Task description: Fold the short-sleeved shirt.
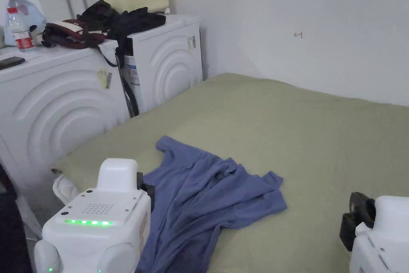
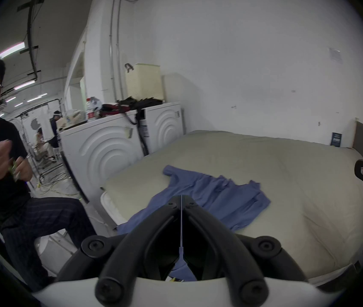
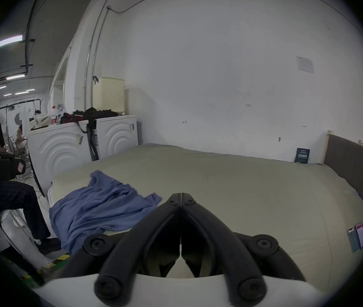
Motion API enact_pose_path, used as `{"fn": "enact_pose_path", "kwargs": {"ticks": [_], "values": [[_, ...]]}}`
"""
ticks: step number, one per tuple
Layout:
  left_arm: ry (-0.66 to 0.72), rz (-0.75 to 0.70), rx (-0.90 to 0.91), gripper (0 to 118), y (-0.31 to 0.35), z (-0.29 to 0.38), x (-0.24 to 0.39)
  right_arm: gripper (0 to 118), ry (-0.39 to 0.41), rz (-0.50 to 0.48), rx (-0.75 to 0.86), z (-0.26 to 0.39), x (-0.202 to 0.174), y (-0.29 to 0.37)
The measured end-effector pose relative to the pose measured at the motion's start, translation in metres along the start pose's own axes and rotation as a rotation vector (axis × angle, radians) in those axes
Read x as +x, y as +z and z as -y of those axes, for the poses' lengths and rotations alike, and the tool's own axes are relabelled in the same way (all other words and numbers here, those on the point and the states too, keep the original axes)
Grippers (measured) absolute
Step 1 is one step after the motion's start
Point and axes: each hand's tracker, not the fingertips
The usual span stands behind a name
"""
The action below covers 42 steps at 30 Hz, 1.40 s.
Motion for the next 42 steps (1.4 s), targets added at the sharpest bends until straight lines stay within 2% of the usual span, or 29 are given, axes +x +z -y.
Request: {"fn": "enact_pose_path", "kwargs": {"ticks": [6,13,14,15,16,17,18,21,22,24,26,27,28,29,30,31,33,36,37,41,42], "values": [[0.035,0.059,-0.123,0,-0.046,0.006,-0.001,0,0.012,-0.005,-0.055,0.013,0.0,-0.016],[0.0,0.198,-0.361,0,-0.152,0.02,0.025,0,0.003,-0.004,-0.141,0.033,0.006,-0.034],[-0.013,0.224,-0.428,6,-0.165,0.025,0.029,0,0.014,0.004,-0.154,0.037,0.005,-0.038],[-0.013,0.246,-0.476,29,-0.184,0.029,0.032,0,0.022,0.012,-0.162,0.04,0.005,-0.04],[-0.009,0.276,-0.554,88,-0.203,0.036,0.034,0,0.025,0.011,-0.173,0.044,0.004,-0.043],[0.003,0.26,-0.659,117,-0.222,0.046,0.036,0,0.025,0.012,-0.194,0.046,0.004,-0.047],[0.009,0.266,-0.735,118,-0.237,0.052,0.038,0,0.024,0.013,-0.203,0.049,0.005,-0.049],[-0.073,0.191,-0.718,117,-0.251,0.016,0.02,0,0.023,0.023,-0.229,0.057,0.006,-0.056],[-0.101,0.174,-0.729,117,-0.257,0.065,0.045,0,0.02,0.023,-0.238,0.059,0.007,-0.058],[-0.107,0.164,-0.742,117,-0.268,0.07,0.046,0,0.016,0.028,-0.254,0.065,0.01,-0.059],[-0.054,0.205,-0.723,102,-0.274,0.08,0.043,0,0.014,0.036,-0.277,0.071,0.012,-0.061],[-0.002,0.229,-0.772,96,-0.276,0.077,0.041,0,0.015,0.037,-0.283,0.073,0.013,-0.061],[0.014,0.227,-0.762,81,-0.276,0.073,0.04,0,0.014,0.042,-0.292,0.076,0.015,-0.061],[-0.019,0.218,-0.738,57,-0.274,0.066,0.041,0,0.01,0.044,-0.299,0.078,0.016,-0.061],[-0.026,0.21,-0.72,16,-0.274,0.062,0.036,0,0.004,0.046,-0.304,0.079,0.018,-0.061],[-0.017,0.175,-0.675,6,-0.274,0.058,0.034,0,-0.006,0.046,-0.309,0.079,0.02,-0.061],[-0.011,0.2,-0.712,6,-0.292,0.041,0.026,0,-0.033,0.048,-0.313,0.078,0.023,-0.057],[-0.041,0.195,-0.66,6,-0.275,0.034,0.029,0,-0.026,0.054,-0.302,0.075,0.028,-0.045],[0.029,0.216,-0.645,6,-0.272,0.025,0.026,0,-0.015,0.066,-0.296,0.074,0.03,-0.04],[0.036,0.283,-0.586,6,-0.228,0.015,0.056,0,-0.023,0.093,-0.278,0.07,0.046,-0.018],[0.019,0.298,-0.573,6,-0.235,0.006,0.066,0,-0.03,0.104,-0.274,0.069,0.05,-0.013]]}}
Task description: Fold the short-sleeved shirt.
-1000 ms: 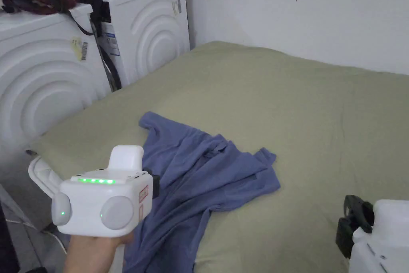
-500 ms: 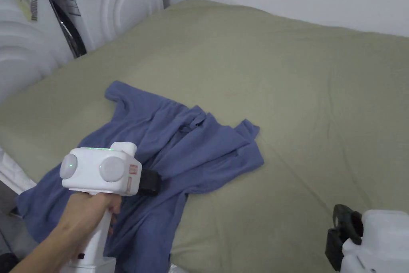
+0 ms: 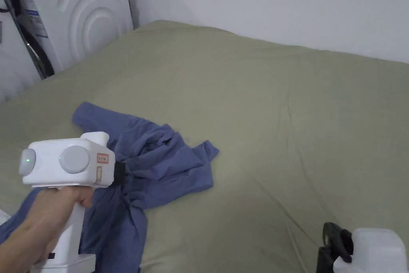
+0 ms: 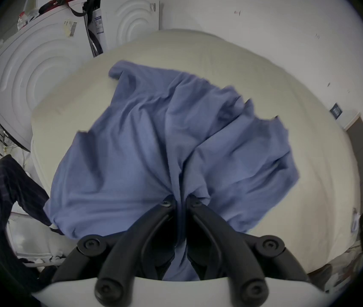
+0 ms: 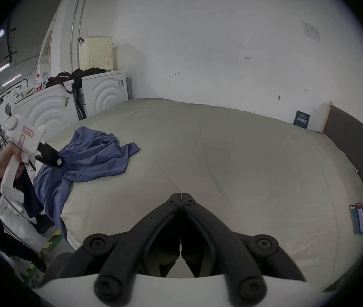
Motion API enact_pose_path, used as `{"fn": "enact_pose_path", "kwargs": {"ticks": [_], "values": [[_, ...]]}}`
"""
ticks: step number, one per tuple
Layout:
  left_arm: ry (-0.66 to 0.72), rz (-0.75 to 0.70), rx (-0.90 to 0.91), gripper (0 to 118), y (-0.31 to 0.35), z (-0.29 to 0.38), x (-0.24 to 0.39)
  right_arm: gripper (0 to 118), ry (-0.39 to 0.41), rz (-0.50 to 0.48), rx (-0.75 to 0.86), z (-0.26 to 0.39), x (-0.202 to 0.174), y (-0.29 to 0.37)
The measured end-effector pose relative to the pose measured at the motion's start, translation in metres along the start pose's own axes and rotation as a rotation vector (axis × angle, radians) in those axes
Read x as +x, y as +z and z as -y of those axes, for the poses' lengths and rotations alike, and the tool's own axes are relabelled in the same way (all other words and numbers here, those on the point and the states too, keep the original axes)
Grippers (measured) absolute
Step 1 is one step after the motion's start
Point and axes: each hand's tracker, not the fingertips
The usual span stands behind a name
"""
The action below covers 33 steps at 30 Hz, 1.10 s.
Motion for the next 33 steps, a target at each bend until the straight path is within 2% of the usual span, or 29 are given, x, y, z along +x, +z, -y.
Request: {"fn": "enact_pose_path", "kwargs": {"ticks": [4,7,15,26,29,33], "values": [[-0.104,0.052,0.015,6,0.016,-0.013,0.058,0,-0.025,0.04,0.018,0.002,0.022,0.023],[-0.11,0.121,0.035,6,0.024,-0.023,0.096,0,-0.047,0.074,0.034,0.004,0.039,0.04],[-0.292,0.289,0.071,6,0.046,-0.043,0.268,0,-0.094,0.164,0.078,0.01,0.087,0.083],[-0.44,0.587,-0.05,6,0.01,-0.011,0.507,0,-0.159,0.331,0.039,0.031,0.155,0.109],[-0.492,0.638,-0.082,6,-0.002,-0.001,0.558,0,-0.189,0.358,0.013,0.039,0.17,0.104],[-0.486,0.699,-0.151,6,-0.027,0.022,0.595,0,-0.215,0.383,-0.018,0.048,0.184,0.095]]}}
